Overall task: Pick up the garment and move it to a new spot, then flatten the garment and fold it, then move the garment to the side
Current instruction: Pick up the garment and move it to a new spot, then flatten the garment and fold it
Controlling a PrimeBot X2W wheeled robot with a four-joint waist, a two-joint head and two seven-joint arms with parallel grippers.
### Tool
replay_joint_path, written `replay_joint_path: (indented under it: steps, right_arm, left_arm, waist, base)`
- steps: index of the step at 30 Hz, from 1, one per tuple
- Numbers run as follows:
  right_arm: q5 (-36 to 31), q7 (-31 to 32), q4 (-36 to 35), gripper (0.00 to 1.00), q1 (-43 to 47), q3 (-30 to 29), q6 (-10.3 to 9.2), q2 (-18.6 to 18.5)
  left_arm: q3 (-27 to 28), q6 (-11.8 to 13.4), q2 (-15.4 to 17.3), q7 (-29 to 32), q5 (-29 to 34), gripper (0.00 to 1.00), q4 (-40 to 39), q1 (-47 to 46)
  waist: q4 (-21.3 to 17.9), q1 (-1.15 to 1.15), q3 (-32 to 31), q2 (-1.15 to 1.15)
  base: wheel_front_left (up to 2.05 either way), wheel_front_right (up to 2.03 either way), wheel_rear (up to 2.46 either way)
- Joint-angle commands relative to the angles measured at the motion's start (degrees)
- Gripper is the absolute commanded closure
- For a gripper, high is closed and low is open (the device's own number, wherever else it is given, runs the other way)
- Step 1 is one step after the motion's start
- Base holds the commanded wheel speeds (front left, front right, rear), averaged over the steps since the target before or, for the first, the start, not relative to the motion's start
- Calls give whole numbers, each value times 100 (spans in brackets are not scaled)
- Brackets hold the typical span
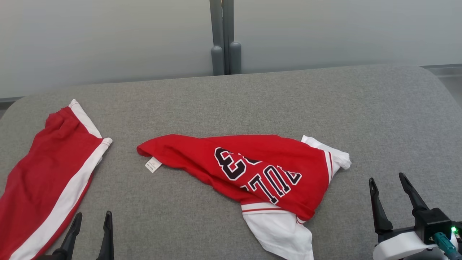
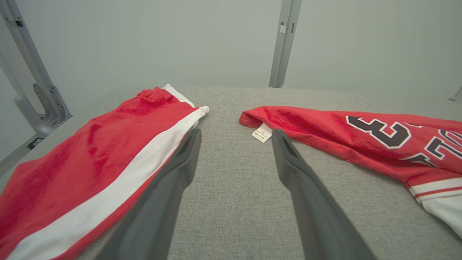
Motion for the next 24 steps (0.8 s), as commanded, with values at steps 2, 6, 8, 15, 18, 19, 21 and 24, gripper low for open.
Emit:
replay_joint_path:
  steps: [2,6,8,15,18,19,21,24]
  right_arm:
    - [24,-19,-4,0,21,-15,-8,0]
    - [26,-20,-6,0,-13,-8,-8,0]
    - [6,-19,-17,0,-11,2,-8,11]
    - [39,-19,10,0,-28,20,-8,-7]
    - [51,-19,14,0,-50,39,-8,-16]
    - [52,-19,15,0,-53,39,-8,-18]
    - [54,-19,15,0,-75,44,-8,-19]
    - [54,-19,14,0,-113,51,-8,-21]
  left_arm:
    - [22,-16,-1,-3,11,0,-8,77]
    - [8,-16,25,-3,1,0,-6,54]
    - [3,-17,34,-3,-5,0,-13,46]
    - [-18,-17,53,-3,-3,0,-51,60]
    - [-30,-17,48,-3,6,0,-60,30]
    - [-46,-17,39,-3,5,0,-62,2]
    - [-97,-18,1,-3,-13,0,-83,-86]
    - [-279,-18,-49,-3,-66,0,15,-262]
  waist:
    - [-6,0,13,0]
    - [-3,0,17,0]
    - [-2,0,12,0]
    - [-12,0,-7,0]
    - [-24,0,1,0]
    - [-28,0,5,0]
    - [-39,0,19,0]
    - [-57,0,50,0]
  base:
    - [0,0,0]
    - [0,0,0]
    - [0,0,0]
    - [0,0,0]
    - [0,0,0]
    - [0,0,0]
    - [0,0,0]
    - [0,0,0]
